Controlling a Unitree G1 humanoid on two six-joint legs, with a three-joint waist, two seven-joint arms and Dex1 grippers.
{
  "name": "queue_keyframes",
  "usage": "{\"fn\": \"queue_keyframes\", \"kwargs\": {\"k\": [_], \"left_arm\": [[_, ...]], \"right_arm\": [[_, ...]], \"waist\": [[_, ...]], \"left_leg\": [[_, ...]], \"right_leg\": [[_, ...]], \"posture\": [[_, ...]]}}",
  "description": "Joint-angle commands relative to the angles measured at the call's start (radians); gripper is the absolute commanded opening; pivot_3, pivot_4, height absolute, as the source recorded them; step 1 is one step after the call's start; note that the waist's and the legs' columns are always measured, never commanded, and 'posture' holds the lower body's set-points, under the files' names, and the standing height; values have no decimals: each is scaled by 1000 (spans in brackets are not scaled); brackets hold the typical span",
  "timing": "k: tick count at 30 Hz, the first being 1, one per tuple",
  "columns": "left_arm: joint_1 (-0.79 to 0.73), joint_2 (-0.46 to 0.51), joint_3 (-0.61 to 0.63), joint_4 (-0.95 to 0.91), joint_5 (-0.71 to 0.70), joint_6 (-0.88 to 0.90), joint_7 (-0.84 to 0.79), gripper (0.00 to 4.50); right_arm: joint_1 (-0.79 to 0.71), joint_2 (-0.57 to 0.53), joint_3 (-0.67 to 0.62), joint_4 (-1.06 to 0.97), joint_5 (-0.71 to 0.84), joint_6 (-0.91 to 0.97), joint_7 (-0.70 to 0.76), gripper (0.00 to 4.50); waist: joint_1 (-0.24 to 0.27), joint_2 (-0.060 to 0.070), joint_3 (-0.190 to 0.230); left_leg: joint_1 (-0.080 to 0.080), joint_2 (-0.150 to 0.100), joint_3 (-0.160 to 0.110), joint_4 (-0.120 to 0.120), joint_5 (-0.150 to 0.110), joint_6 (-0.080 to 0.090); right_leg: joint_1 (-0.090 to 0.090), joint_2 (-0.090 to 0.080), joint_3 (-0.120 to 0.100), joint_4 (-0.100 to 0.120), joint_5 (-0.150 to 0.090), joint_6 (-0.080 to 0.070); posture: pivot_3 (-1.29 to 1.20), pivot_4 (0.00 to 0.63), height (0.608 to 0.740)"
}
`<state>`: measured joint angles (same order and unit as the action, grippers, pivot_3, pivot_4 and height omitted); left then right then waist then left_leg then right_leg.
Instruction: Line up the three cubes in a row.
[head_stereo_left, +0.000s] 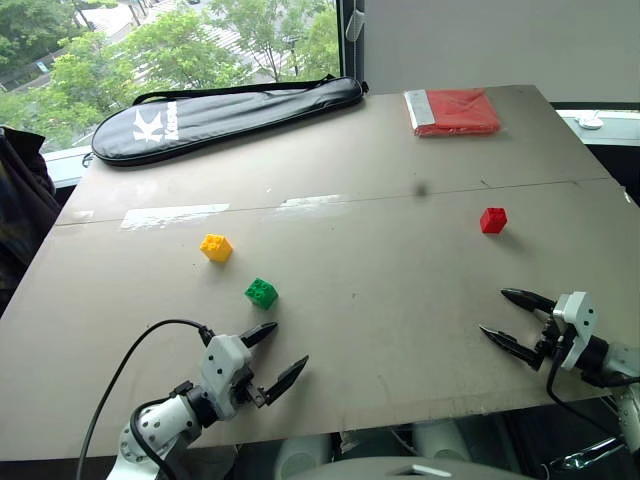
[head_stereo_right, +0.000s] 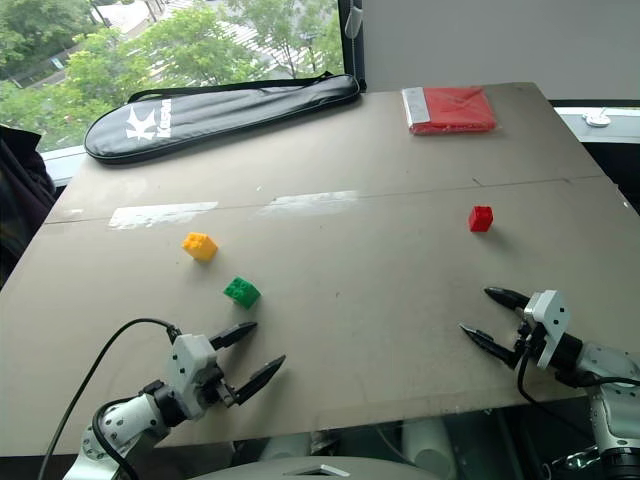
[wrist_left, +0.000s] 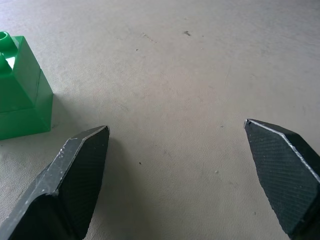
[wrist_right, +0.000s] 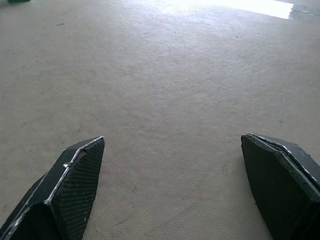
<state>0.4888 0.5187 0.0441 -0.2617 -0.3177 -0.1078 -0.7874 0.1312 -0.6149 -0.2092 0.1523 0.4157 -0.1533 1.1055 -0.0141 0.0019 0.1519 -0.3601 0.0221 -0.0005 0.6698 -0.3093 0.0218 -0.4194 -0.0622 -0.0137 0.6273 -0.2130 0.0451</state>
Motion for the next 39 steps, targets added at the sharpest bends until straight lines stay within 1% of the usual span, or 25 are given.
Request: {"fn": "queue_keyframes", "kwargs": {"k": [1, 6, 9, 10, 13, 15, 17, 18, 20, 21, 25, 27, 30, 33, 35, 37, 38, 39], "left_arm": [[52, 9, -33, 106, 22, 48, -26, 4395], [48, 16, -26, 103, 19, 49, -32, 4395], [35, 24, -5, 12, -47, 125, -24, 4395], [20, 34, -7, -36, -67, 160, -17, 4395], [-36, 70, -21, -147, -105, 248, -20, 4395], [-85, 101, -25, -208, -140, 314, -32, 4395], [-161, 144, -25, -266, -174, 387, -44, 4395], [-199, 159, -24, -290, -188, 421, -45, 4395], [-277, 184, -31, -326, -207, 482, -40, 4395], [-312, 194, -35, -341, -215, 509, -37, 4395], [-441, 216, -43, -386, -257, 611, -21, 4395], [-510, 232, -48, -414, -275, 664, -18, 4395], [-570, 240, -49, -433, -294, 713, -11, 4395], [-600, 242, -51, -441, -297, 732, -10, 4425], [-609, 240, -52, -442, -298, 739, -12, 4425], [-611, 240, -53, -443, -295, 742, -18, 4425], [-612, 240, -54, -443, -294, 742, -20, 4425], [-610, 246, -58, -441, -284, 738, -27, 4425]], "right_arm": [[5, 4, -8, -28, 16, 17, -7, 4500], [-8, 33, -38, -58, 75, 66, -46, 4500], [-80, 70, -84, -77, 82, 76, -179, 4500], [-117, 79, -92, -83, 65, 95, -244, 4500], [-213, 105, -82, -99, 35, 198, -409, 4500], [-273, 133, -67, -102, 3, 262, -520, 4500], [-355, 157, -47, -65, -63, 300, -630, 4500], [-390, 170, -43, -43, -83, 304, -665, 4500], [-450, 195, -42, 5, -117, 313, -738, 4500], [-472, 206, -43, 25, -129, 317, -765, 4500], [-526, 229, -29, 91, -176, 308, -821, 4500], [-538, 247, -18, 103, -183, 324, -835, 4500], [-538, 270, -13, 104, -191, 336, -855, 4500], [-533, 283, -11, 98, -195, 322, -861, 3673], [-526, 283, -6, 92, -200, 311, -852, 2773], [-517, 283, -3, 80, -202, 311, -845, 2085], [-511, 282, -1, 71, -202, 313, -839, 1597], [-499, 279, 1, 47, -202, 320, -834, 1308]], "waist": [[0, 0, 0], [0, 1, 0], [-1, 2, 0], [-1, 3, 1], [1, 3, 3], [6, -1, 5], [10, -4, 7], [12, -5, 8], [13, -5, 8], [12, -5, 8], [5, -5, 8], [4, -5, 8], [1, -5, 8], [0, -4, 9], [0, -4, 9], [0, -4, 9], [0, -4, 9], [0, -4, 9]], "left_leg": [[0, 0, 0, 0, 0, 0], [0, 0, 0, 0, 0, 0], [0, 0, 0, 0, 0, 0], [0, 0, 0, 0, 0, 0], [0, 0, 0, 1, 0, 0], [-2, -1, 0, 1, 0, 0], [-5, -1, -1, 2, 1, 0], [-5, 0, -1, 2, 1, 0], [-9, 0, -2, 2, 1, -1], [-9, 0, -2, 2, 1, -1], [-14, -1, -1, 2, 1, -2], [-19, -1, -2, 3, 3, -5], [-20, -1, -2, 3, 4, -6], [-20, -1, -1, 3, 4, -6], [-20, -1, -1, 4, 4, -6], [-20, -1, -1, 5, 3, -5], [-20, -1, -2, 6, 2, -3], [-20, -1, -2, 7, 2, -2]], "right_leg": [[0, 0, 0, 0, 0, 0], [0, 1, 0, 0, 0, 0], [0, 1, 0, 0, 0, 0], [0, 1, 1, 0, 0, 0], [0, 1, 1, 1, 0, 0], [-1, 3, 2, 2, 1, -1], [-2, 6, 2, 2, 1, -2], [-2, 6, 2, 2, 3, -5], [-5, 7, 2, 3, 4, -4], [-6, 7, 2, 4, 6, -2], [-10, 7, 2, 3, 6, -1], [-14, 7, 2, 3, 6, -1], [-15, 7, 2, 3, 6, -1], [-16, 7, 3, 3, 6, -1], [-16, 7, 3, 4, 6, -1], [-16, 7, 3, 6, 6, -1], [-16, 7, 3, 7, 6, -1], [-16, 7, 3, 8, 6, -1]], "posture": [[0, 150, 707], [0, 150, 707], [0, 150, 707], [0, 150, 707], [0, 150, 707], [0, 150, 707], [0, 150, 707], [0, 150, 707], [0, 150, 707], [0, 150, 707], [0, 150, 707], [0, 150, 707], [0, 150, 707], [0, 150, 707], [0, 150, 707], [0, 150, 707], [0, 150, 707], [0, 150, 707]]}}
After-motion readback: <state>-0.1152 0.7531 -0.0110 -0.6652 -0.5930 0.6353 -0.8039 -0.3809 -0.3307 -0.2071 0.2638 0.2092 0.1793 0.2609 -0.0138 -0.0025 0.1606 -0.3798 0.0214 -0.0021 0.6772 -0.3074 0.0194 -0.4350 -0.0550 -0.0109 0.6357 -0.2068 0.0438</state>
